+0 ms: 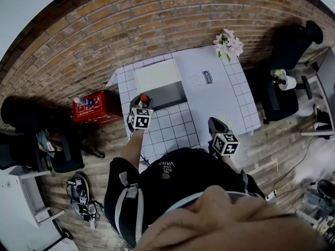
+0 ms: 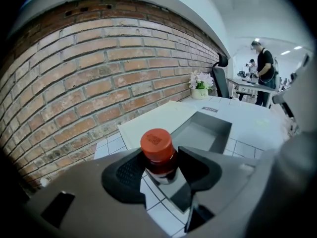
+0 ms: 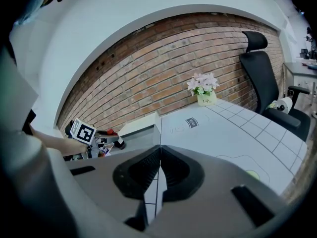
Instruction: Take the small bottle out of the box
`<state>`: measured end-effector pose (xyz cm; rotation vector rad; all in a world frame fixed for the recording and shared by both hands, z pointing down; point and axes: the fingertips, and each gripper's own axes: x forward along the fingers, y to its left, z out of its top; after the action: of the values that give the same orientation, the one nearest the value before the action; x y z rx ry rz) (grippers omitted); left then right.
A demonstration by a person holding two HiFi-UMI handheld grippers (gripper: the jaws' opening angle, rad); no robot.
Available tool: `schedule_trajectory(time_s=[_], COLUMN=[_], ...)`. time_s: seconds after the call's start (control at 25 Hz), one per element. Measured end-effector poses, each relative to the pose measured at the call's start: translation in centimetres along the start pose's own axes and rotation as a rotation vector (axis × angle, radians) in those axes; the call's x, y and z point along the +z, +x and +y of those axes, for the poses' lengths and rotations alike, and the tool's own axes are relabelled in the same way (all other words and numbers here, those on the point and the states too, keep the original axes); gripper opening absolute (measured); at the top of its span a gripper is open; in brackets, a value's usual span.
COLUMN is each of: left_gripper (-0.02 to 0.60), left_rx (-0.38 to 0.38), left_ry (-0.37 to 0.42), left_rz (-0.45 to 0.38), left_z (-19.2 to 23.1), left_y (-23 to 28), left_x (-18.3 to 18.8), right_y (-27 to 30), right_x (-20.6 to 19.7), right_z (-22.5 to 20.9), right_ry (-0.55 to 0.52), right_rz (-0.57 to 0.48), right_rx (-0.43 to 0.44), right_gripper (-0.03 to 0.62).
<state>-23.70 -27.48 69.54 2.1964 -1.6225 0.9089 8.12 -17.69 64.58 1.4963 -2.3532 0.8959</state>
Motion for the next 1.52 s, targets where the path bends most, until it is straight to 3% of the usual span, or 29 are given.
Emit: schedule_trajectory(time_s=[1.52], left_gripper=[0.216], left_rx=[0.195], left_ry=[-0.215], left_rz=[-0.063], left_z=[-4.2], left_y=[-9.1], left_x=[-1.2], right_y=[2.7], right_x=[2.2], right_z=[-0.7], right_ry=[-0.139], right_rz=[0.086], right_rx=[0.257], right_gripper=[0.003])
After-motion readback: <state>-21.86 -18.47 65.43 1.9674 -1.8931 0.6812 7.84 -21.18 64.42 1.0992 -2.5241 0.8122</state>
